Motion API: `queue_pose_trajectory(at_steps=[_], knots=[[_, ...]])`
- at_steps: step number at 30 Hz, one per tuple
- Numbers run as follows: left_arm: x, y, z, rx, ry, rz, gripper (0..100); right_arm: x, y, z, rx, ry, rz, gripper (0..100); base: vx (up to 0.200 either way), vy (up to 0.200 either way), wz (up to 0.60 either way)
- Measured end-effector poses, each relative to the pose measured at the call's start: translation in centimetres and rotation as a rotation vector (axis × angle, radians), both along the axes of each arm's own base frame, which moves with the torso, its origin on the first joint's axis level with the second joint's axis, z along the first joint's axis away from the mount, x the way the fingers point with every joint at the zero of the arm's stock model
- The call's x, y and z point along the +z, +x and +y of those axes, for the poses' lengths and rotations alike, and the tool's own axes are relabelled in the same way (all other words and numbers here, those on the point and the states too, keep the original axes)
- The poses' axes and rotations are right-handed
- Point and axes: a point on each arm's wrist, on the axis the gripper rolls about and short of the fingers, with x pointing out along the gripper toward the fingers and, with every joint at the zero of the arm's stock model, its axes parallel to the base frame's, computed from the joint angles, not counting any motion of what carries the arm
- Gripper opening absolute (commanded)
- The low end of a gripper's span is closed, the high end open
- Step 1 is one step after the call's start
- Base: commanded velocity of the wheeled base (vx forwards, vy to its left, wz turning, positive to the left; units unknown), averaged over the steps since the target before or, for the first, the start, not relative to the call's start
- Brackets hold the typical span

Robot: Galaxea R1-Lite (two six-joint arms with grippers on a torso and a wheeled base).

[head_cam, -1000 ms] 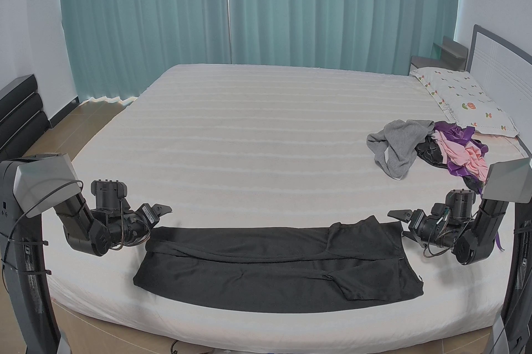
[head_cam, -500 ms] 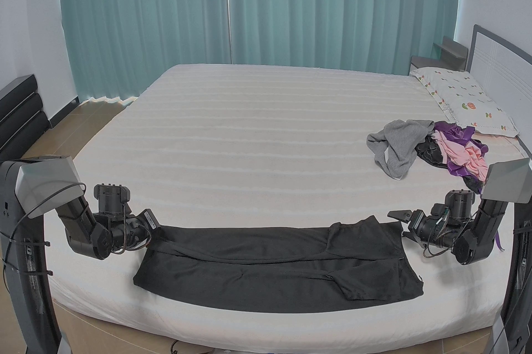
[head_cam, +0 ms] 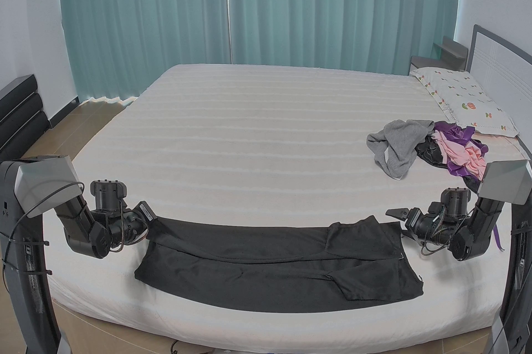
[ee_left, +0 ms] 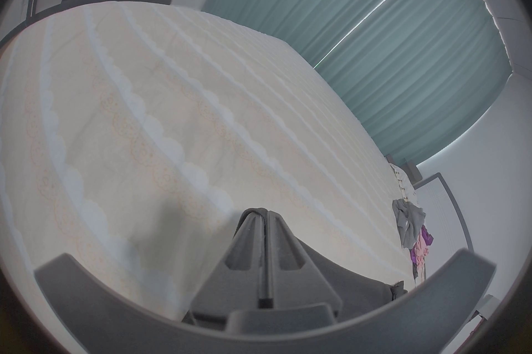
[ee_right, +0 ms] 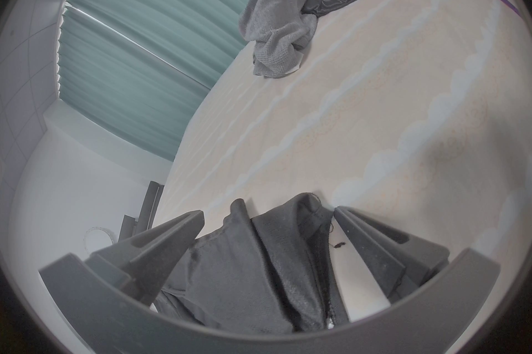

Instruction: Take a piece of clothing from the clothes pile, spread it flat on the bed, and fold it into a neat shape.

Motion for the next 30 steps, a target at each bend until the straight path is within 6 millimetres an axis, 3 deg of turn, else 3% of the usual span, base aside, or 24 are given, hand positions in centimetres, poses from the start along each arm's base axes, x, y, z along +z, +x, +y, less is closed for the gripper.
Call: queue_pose_trajectory(at_steps=[1, 2, 28, 29, 30], knots=[[0.0, 0.0, 0.0, 0.0, 0.0, 0.001, 0, -0.1, 0.1, 0.0, -0.005, -0.003, 0.01, 100, 0.0, 0.0, 0.0], [-0.1, 0.0, 0.0, 0.0, 0.0, 0.002, 0, -0.1, 0.2, 0.0, -0.01, -0.007, 0.014, 0, 0.0, 0.0, 0.0], [-0.9, -0.1, 0.0, -0.001, -0.001, 0.027, 0, -0.4, 1.5, -0.3, -0.065, -0.055, -0.003, 0, 0.0, 0.0, 0.0], [-0.9, -0.1, 0.0, -0.001, -0.002, 0.028, 100, -0.4, 1.5, -0.3, -0.065, -0.055, -0.003, 100, 0.0, 0.0, 0.0], [-0.9, -0.1, 0.0, -0.001, -0.002, 0.028, 100, -0.4, 1.5, -0.3, -0.065, -0.055, -0.003, 100, 0.0, 0.0, 0.0]])
